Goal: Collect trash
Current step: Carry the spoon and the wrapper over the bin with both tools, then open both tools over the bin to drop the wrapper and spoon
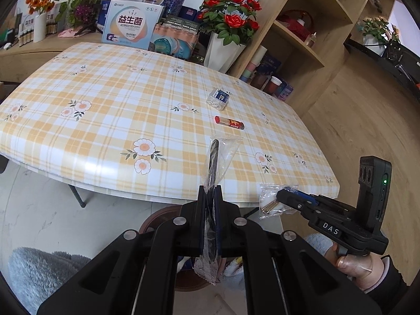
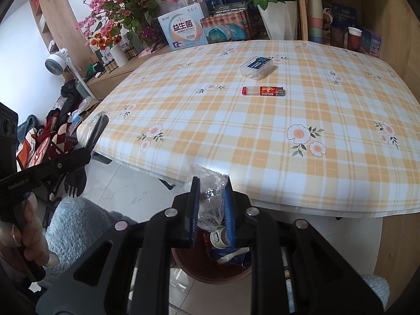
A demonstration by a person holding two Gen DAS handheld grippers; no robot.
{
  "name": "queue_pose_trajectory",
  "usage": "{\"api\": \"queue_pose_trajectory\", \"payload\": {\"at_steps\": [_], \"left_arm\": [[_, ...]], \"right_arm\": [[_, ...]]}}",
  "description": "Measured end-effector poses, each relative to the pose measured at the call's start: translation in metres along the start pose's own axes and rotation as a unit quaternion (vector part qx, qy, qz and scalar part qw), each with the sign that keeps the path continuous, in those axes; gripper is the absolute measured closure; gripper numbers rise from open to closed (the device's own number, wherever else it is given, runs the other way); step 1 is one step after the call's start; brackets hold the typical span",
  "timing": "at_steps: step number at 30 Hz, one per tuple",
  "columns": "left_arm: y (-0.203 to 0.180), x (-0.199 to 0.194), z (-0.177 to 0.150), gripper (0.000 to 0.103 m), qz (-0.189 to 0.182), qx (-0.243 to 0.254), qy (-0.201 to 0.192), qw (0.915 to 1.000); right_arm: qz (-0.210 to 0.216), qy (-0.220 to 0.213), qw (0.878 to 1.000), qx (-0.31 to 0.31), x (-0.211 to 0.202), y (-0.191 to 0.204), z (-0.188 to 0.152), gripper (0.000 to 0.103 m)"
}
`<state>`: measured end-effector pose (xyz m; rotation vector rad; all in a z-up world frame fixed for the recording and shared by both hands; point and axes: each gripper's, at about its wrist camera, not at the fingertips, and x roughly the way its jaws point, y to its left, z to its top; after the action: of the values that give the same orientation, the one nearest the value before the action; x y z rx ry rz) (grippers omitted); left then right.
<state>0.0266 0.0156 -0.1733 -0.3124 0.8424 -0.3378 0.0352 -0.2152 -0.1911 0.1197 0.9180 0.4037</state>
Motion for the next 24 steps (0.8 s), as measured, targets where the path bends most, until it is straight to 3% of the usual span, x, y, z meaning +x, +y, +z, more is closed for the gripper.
{"api": "queue_pose_trajectory", "payload": {"at_steps": [13, 16, 21, 24], "left_arm": [[0.000, 0.009, -0.013, 0.096, 0.023, 0.019, 0.007, 0.9995], [0.002, 0.012, -0.016, 0.096, 0.023, 0.017, 0.011, 0.9995], [0.000, 0.014, -0.018, 0.096, 0.021, 0.023, 0.016, 0.9994], [-0.003, 0.015, -0.020, 0.096, 0.021, 0.028, 0.019, 0.9992]], "right_arm": [[-0.003, 0.032, 0.999, -0.017, 0.019, 0.007, -0.013, 0.077], [0.005, 0.034, 0.999, -0.014, 0.021, 0.007, -0.015, 0.065], [0.004, 0.018, 1.000, -0.013, 0.017, 0.008, -0.013, 0.057], [-0.004, -0.005, 1.000, -0.010, 0.009, 0.006, -0.009, 0.043]]}}
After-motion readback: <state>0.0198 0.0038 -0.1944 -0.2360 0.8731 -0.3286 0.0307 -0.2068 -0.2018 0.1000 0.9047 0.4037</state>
